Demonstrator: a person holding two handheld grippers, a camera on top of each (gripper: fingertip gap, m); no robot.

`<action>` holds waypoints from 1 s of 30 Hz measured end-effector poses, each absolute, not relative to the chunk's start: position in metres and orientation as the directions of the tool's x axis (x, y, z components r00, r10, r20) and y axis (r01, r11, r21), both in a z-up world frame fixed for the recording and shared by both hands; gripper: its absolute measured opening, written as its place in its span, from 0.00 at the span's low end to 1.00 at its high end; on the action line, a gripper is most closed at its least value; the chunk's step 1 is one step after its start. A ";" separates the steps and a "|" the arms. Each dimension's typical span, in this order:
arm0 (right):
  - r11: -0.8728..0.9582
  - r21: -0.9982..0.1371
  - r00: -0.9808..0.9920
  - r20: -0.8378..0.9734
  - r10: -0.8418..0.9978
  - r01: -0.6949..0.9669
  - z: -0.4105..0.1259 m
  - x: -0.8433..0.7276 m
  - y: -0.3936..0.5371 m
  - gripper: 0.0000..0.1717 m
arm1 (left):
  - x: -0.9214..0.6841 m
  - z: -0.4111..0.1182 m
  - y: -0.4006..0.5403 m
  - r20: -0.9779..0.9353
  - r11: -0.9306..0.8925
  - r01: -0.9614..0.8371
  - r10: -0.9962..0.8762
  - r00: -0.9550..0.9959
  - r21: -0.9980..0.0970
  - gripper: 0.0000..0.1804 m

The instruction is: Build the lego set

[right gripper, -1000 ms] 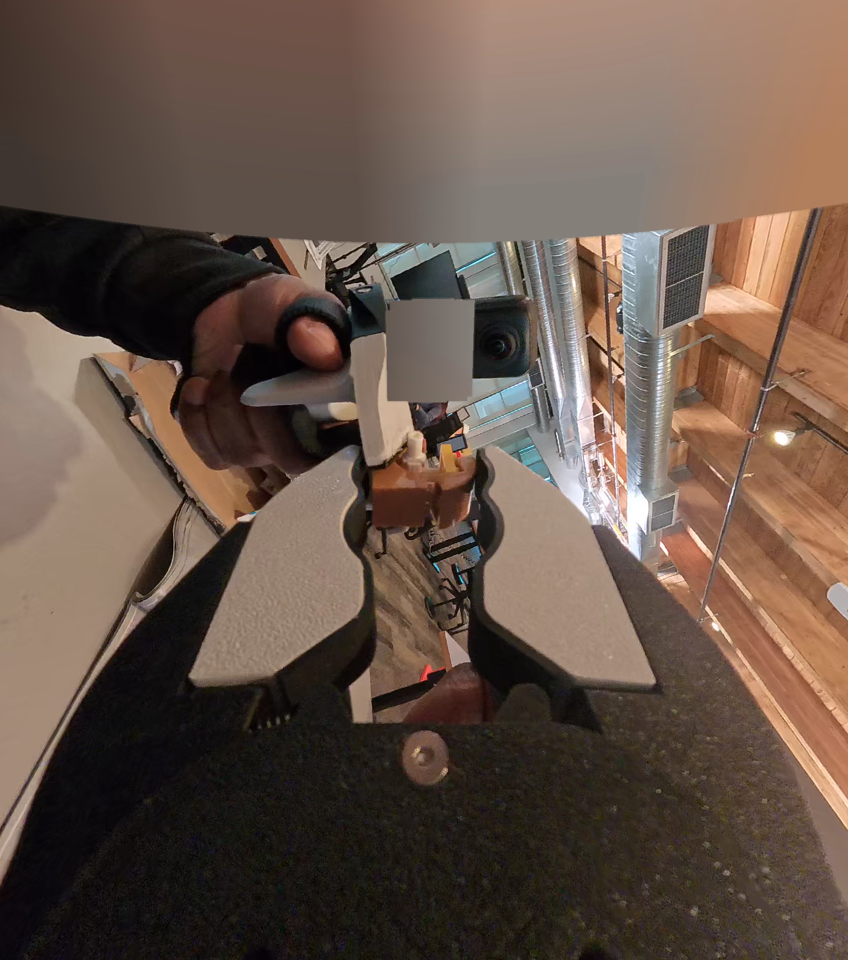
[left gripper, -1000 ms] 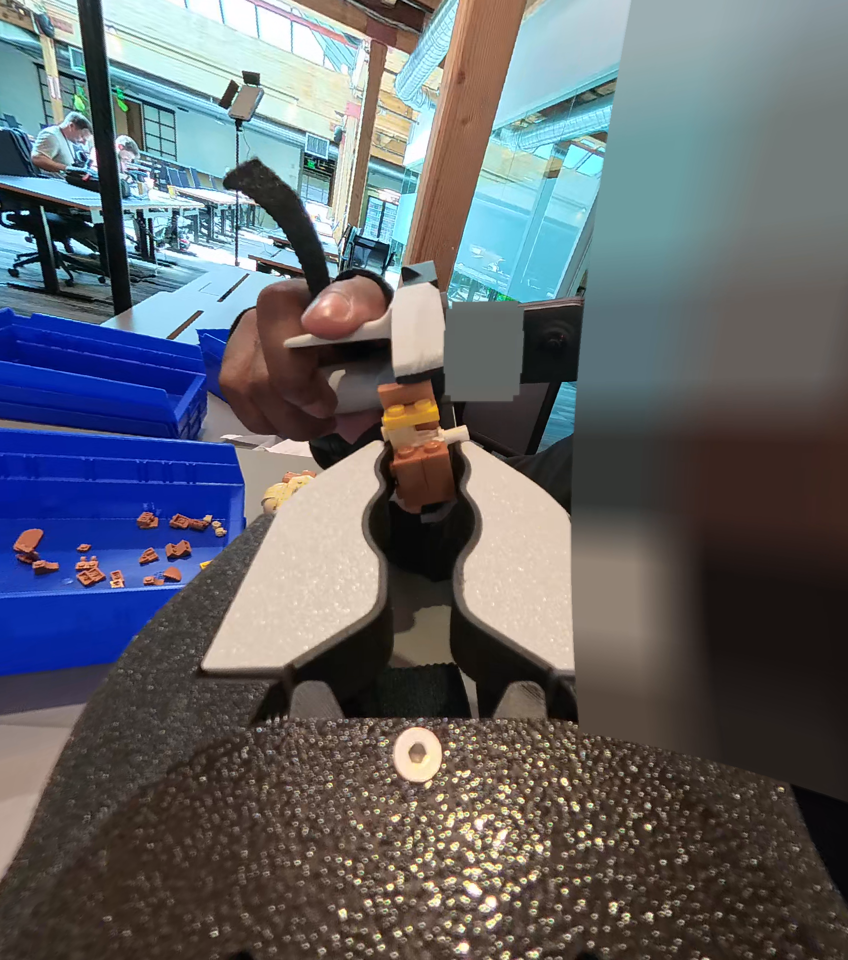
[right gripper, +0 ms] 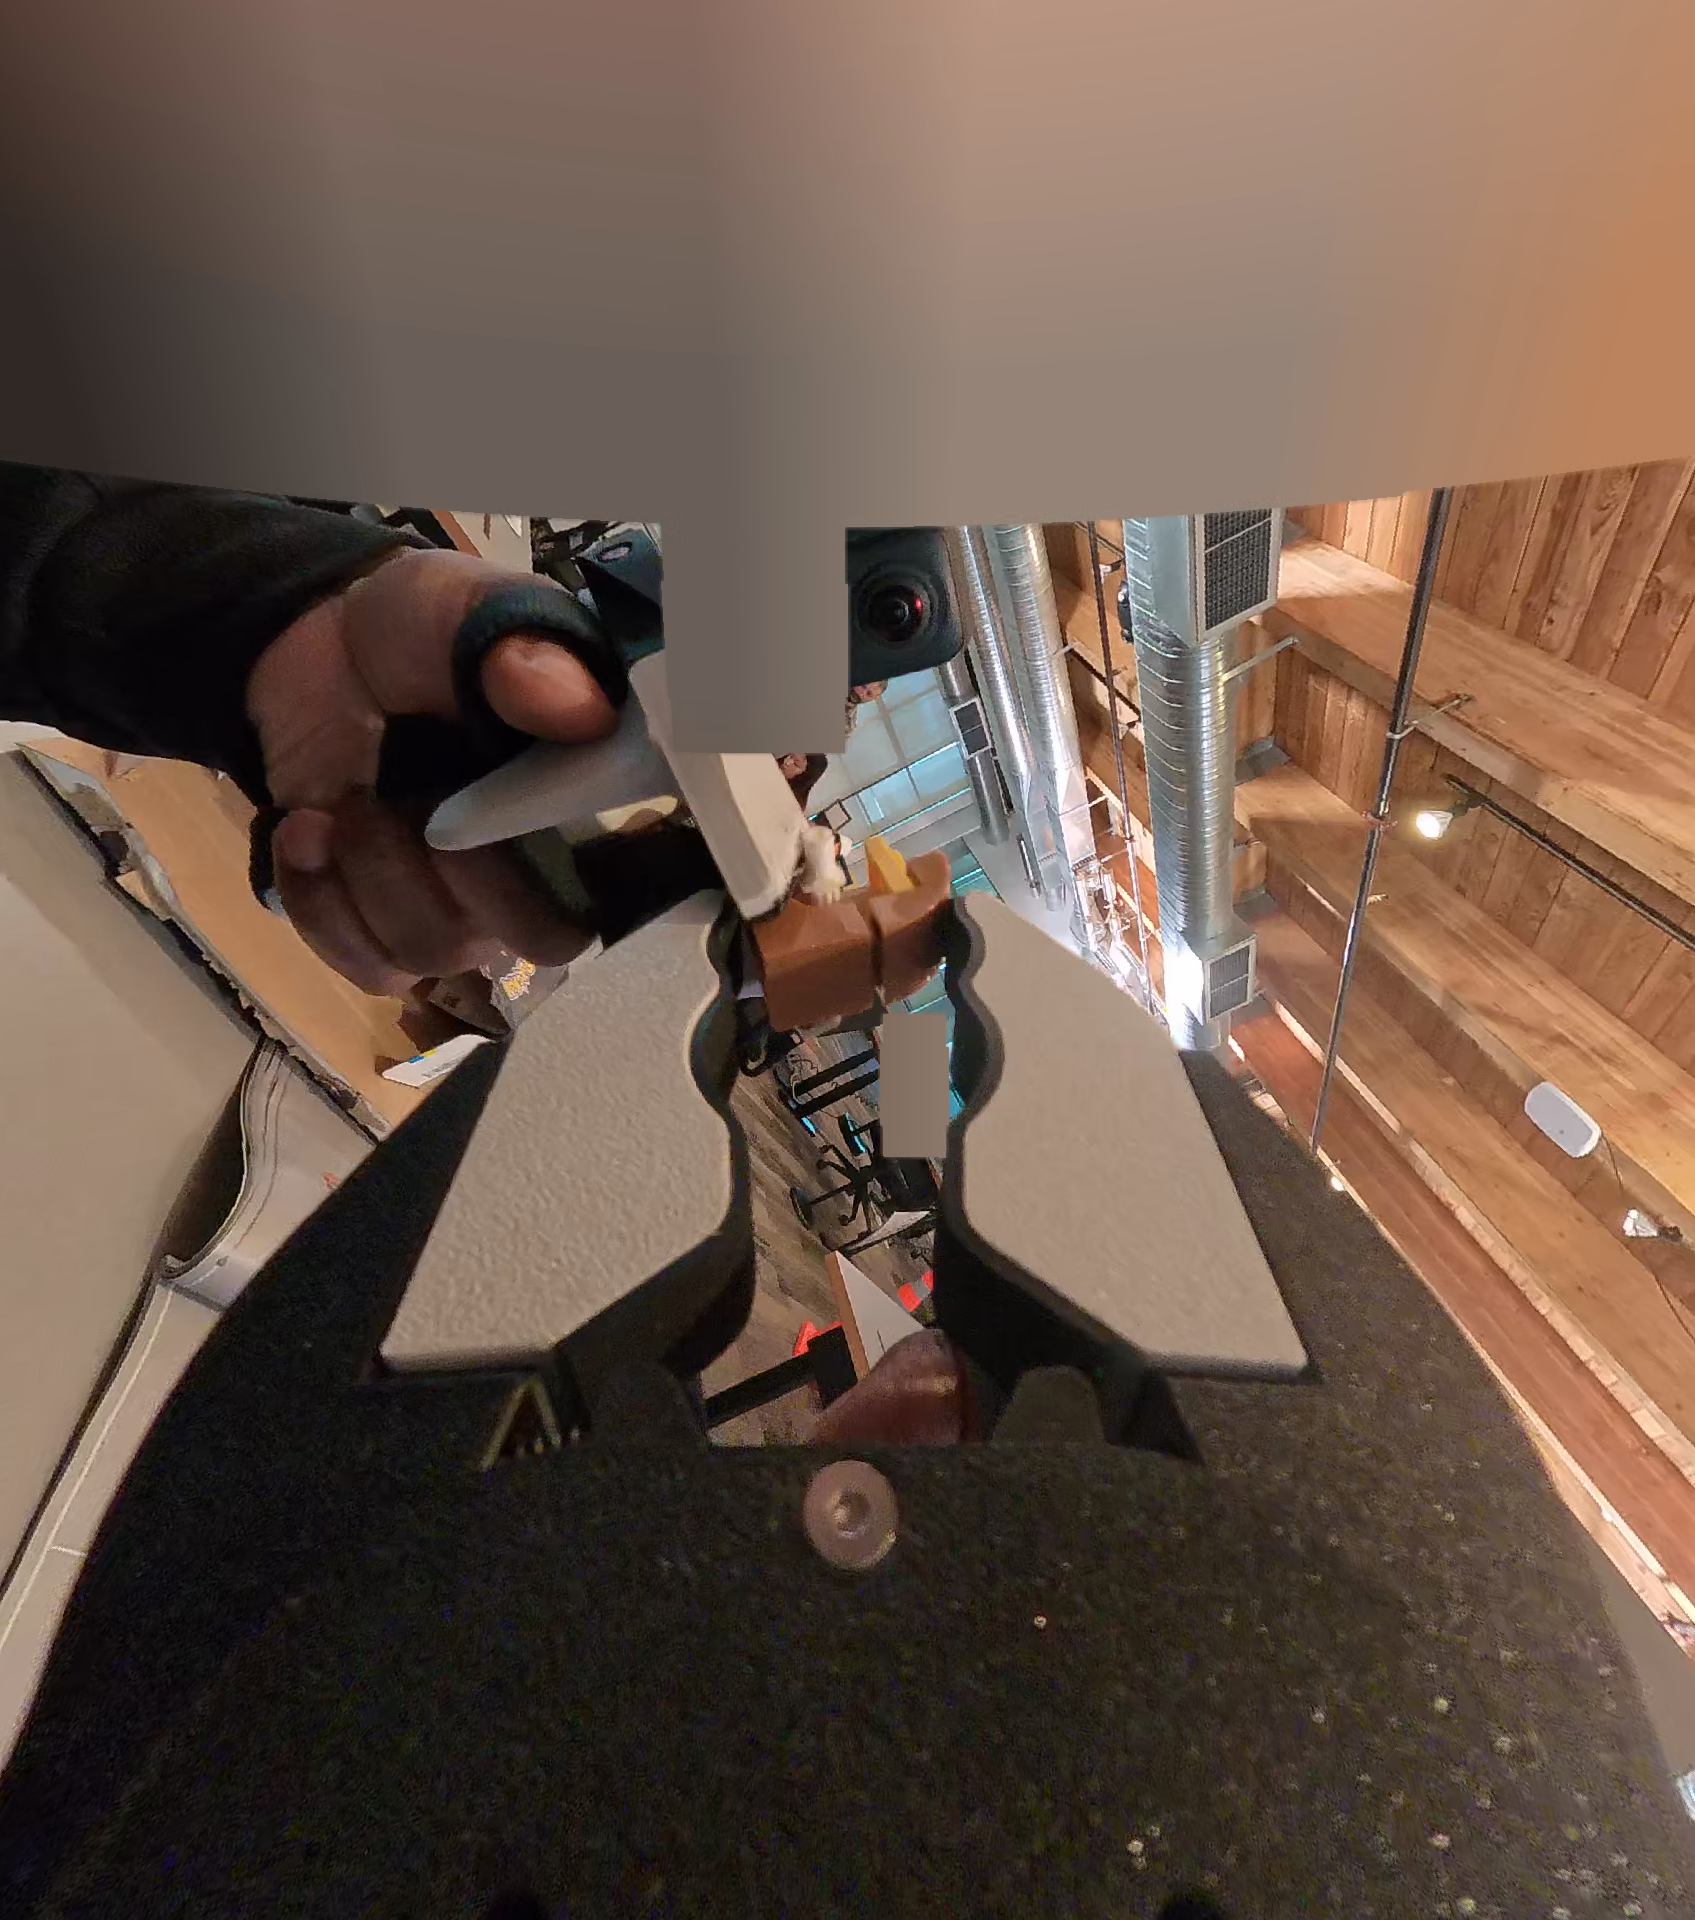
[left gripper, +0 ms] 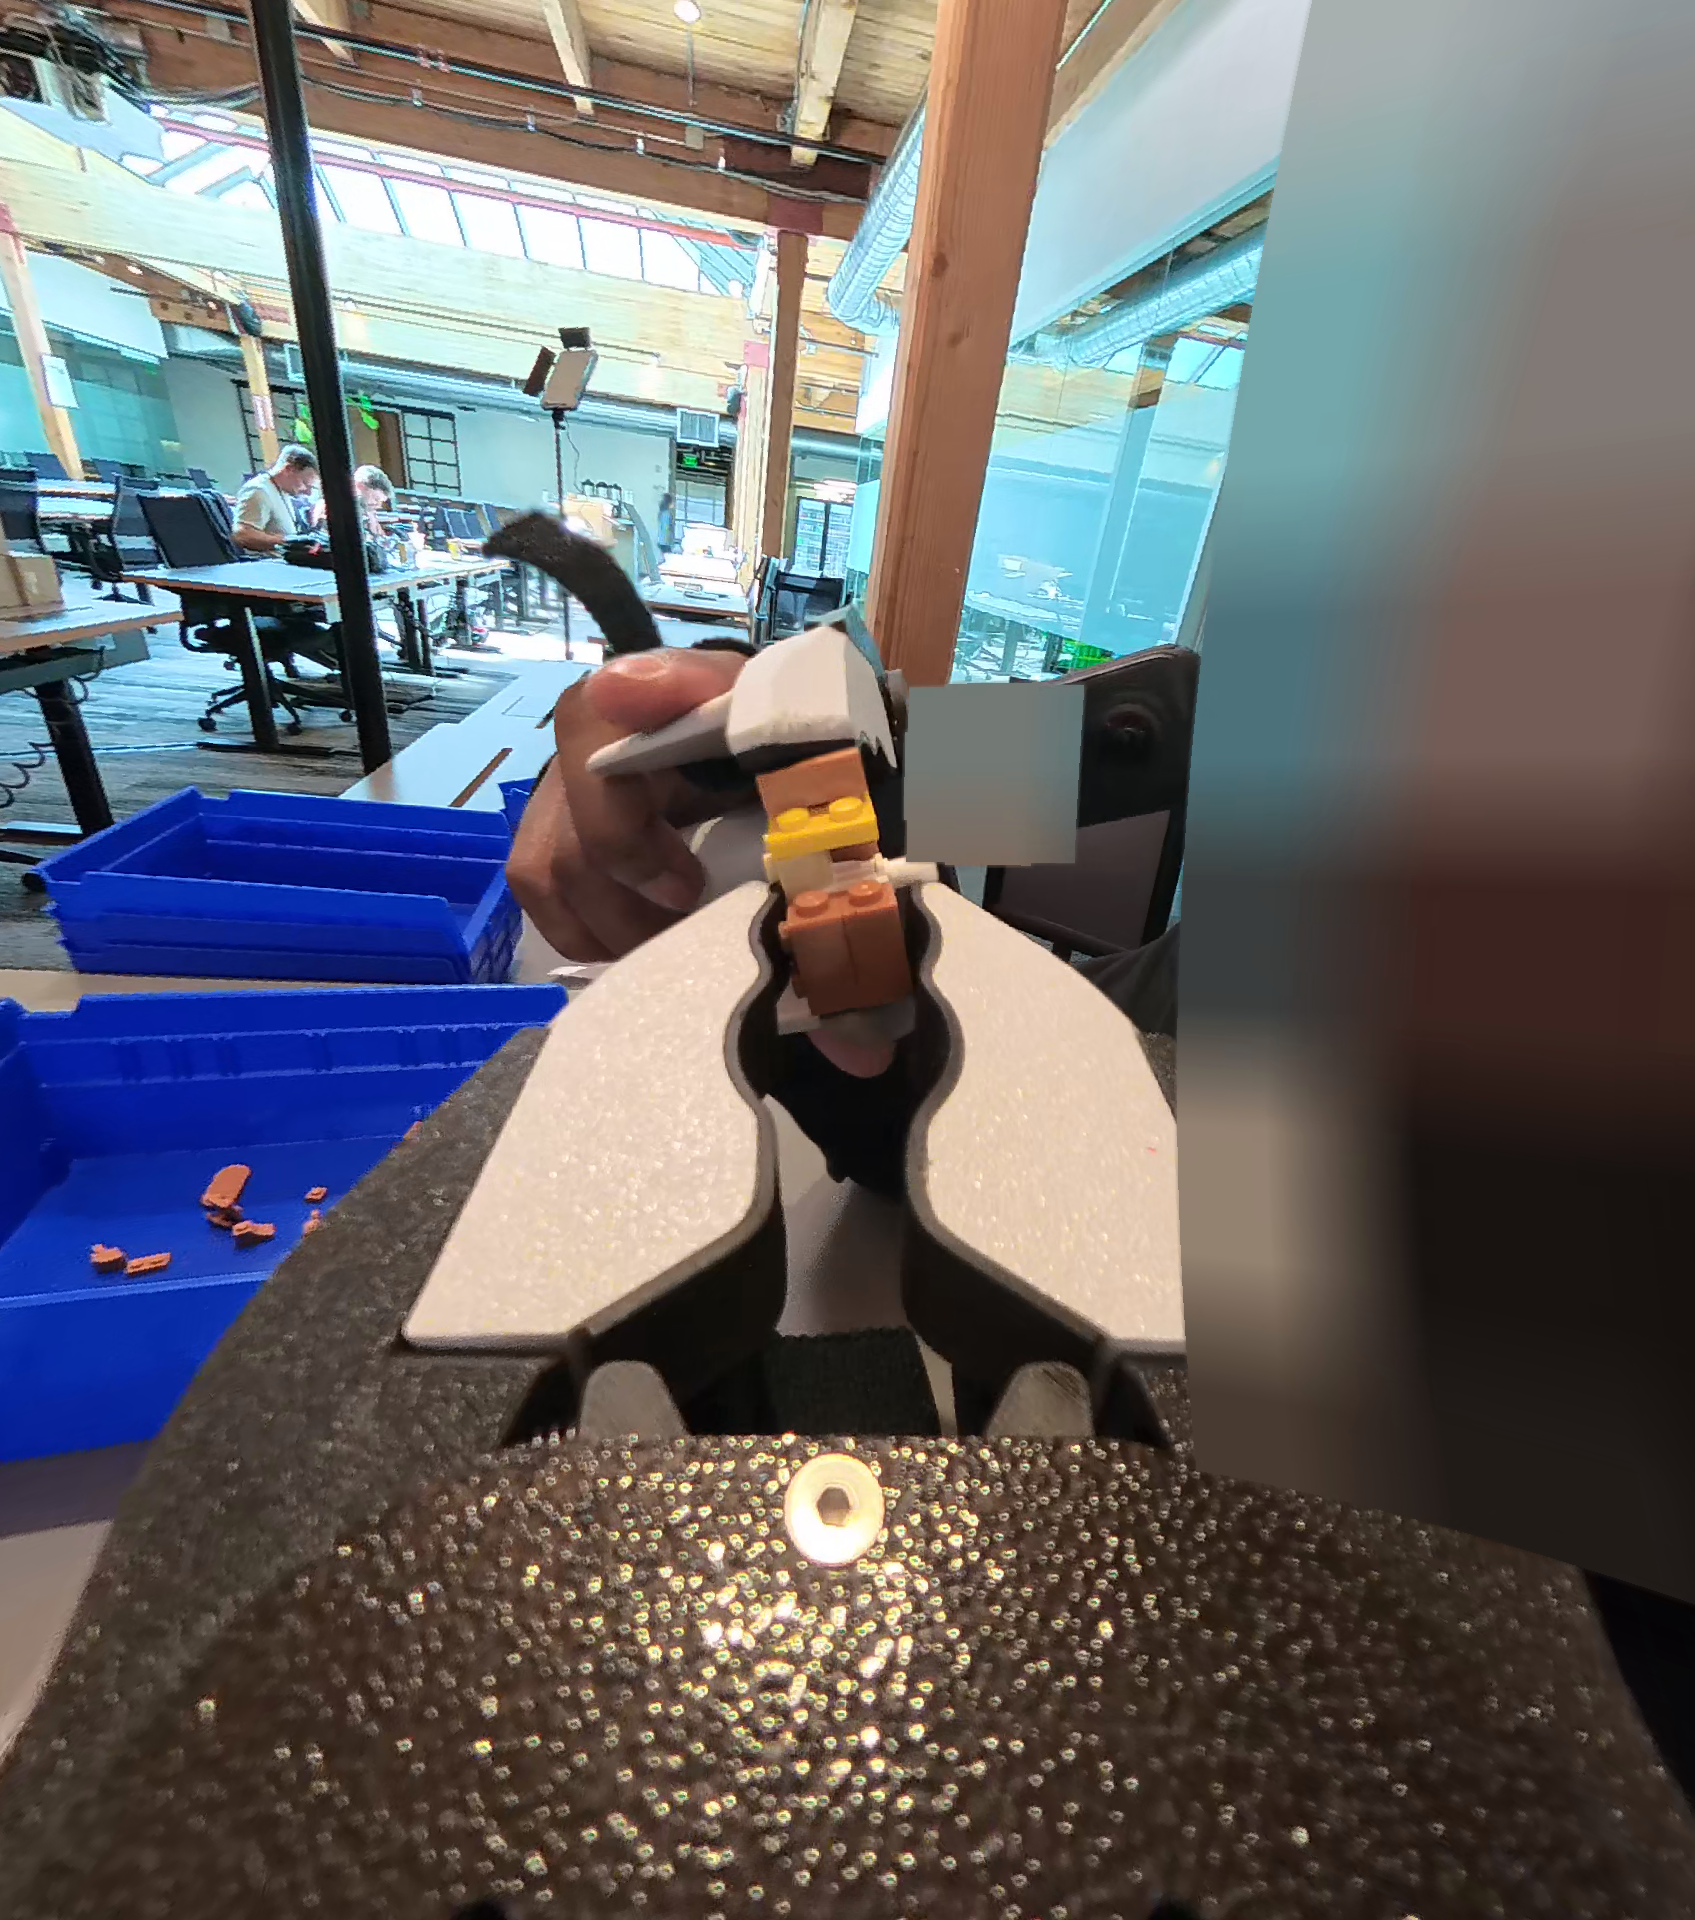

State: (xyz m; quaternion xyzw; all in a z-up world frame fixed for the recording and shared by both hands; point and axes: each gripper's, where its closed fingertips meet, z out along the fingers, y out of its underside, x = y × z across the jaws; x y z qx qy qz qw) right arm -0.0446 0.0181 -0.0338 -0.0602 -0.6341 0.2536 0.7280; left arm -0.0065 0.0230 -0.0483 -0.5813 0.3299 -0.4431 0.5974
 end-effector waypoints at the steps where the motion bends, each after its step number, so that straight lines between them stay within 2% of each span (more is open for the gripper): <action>1: 0.864 -0.409 0.071 0.892 0.446 -0.294 -0.033 -0.045 0.018 0.21 | -0.007 -0.048 0.023 0.118 -0.065 0.147 -0.912 0.393 -0.987 0.11; 16: 0.891 -0.351 0.143 0.904 0.402 -0.288 -0.029 -0.046 0.019 0.21 | -0.007 -0.043 0.024 0.112 -0.049 0.157 -0.901 0.419 -0.986 0.11; 30: 0.900 -0.352 0.146 0.907 0.396 -0.257 -0.029 -0.048 0.022 0.21 | -0.009 -0.043 0.026 0.115 -0.050 0.158 -0.896 0.428 -0.986 0.11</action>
